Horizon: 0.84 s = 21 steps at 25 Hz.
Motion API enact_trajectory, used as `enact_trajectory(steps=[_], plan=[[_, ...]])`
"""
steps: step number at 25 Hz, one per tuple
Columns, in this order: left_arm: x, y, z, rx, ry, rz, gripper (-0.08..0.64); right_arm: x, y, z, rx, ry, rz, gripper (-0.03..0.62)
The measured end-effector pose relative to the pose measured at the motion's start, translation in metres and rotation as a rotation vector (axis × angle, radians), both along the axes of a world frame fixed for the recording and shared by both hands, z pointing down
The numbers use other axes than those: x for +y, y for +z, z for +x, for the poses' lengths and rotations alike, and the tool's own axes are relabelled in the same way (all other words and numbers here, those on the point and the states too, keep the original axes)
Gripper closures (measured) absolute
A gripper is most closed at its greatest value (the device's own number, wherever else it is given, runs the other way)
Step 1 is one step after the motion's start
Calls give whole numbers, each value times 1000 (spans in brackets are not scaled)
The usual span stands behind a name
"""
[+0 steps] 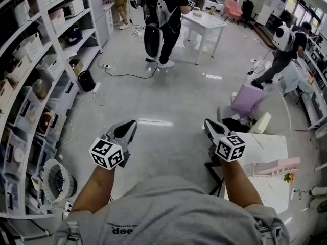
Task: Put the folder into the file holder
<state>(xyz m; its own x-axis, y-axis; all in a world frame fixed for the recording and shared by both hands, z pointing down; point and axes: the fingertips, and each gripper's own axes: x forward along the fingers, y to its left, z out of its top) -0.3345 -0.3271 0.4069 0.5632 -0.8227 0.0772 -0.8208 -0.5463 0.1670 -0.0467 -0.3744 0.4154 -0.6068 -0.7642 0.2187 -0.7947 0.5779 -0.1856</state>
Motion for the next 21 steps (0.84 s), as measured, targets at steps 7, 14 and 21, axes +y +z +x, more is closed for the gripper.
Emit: enact_trajectory(steps=[7, 14, 21], plan=[[-1, 1, -6, 11, 1, -9, 500, 0, -1, -3, 11, 2, 11, 589], [-3, 2, -7, 14, -4, -11, 500, -3, 0, -3, 13, 1, 13, 589], [-7, 5, -6, 21, -1, -19, 500, -8, 0, -6, 15, -8, 16, 589]])
